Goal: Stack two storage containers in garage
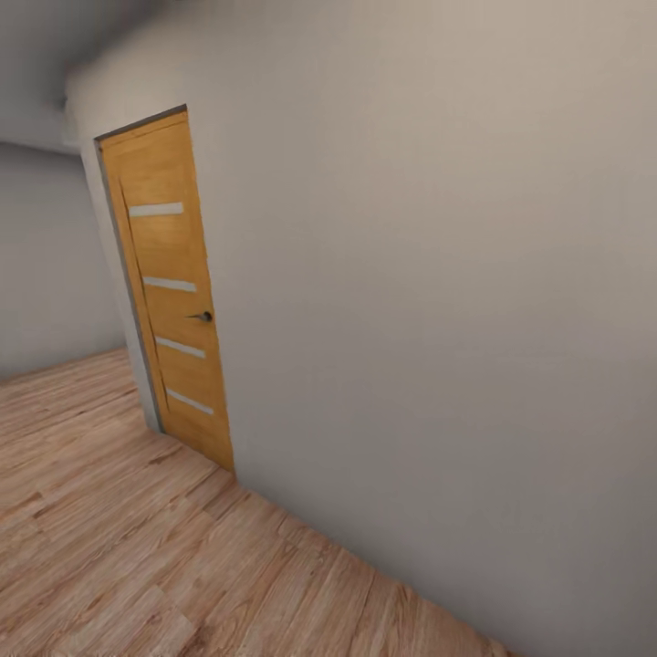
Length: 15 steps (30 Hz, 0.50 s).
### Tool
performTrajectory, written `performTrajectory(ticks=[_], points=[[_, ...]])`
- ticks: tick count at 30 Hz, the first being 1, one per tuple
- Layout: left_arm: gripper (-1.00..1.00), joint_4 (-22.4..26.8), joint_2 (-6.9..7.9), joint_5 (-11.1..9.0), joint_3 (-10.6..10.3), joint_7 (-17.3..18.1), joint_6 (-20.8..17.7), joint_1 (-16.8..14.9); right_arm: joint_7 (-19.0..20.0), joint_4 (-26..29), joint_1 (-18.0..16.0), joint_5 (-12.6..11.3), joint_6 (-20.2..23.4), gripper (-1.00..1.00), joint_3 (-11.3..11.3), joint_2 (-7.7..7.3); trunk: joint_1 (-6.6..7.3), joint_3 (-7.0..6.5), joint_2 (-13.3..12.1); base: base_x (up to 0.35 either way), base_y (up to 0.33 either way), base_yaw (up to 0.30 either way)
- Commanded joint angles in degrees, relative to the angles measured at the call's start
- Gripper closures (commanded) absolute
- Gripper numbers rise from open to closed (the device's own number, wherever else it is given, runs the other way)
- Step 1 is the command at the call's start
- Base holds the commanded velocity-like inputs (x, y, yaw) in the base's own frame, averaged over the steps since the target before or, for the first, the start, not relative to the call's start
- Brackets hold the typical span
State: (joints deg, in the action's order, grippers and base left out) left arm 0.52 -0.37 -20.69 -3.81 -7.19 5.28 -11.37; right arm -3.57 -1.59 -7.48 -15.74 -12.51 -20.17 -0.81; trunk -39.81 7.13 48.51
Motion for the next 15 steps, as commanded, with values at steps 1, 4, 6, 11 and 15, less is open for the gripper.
performTrajectory(ticks=[1,4,6,11,15], points=[[-1.0,-0.06,-0.01,-0.4,-0.41,-0.19,0.17,-0.06,-0.04,-0.17,-0.07,-0.47,-0.33,-1.0,-0.49,0.02,-0.02,0.09,0.08,0.117,0.0,0.268],[-1.0,-0.08,0.01,-0.4,-0.41,-0.19,0.17,-0.06,-0.04,-0.17,-0.07,-0.47,-0.34,-1.0,-0.49,0.02,-0.02,0.09,0.08,0.198,0.0,0.268],[-1.0,-0.08,0.02,-0.4,-0.41,-0.19,0.17,-0.06,-0.04,-0.17,-0.06,-0.48,-0.34,-1.0,-0.49,0.02,-0.02,0.09,0.08,0.247,0.0,0.268],[-1.0,-0.08,0.02,-0.4,-0.41,-0.18,0.17,-0.06,-0.04,-0.17,-0.06,-0.48,-0.35,-1.0,-0.49,0.02,-0.02,0.09,0.08,0.267,0.0,0.268],[-1.0,-0.08,0.02,-0.4,-0.41,-0.17,0.17,-0.06,-0.04,-0.17,-0.07,-0.48,-0.34,-1.0,-0.49,0.02,-0.02,0.09,0.08,0.275,0.0,0.268]])
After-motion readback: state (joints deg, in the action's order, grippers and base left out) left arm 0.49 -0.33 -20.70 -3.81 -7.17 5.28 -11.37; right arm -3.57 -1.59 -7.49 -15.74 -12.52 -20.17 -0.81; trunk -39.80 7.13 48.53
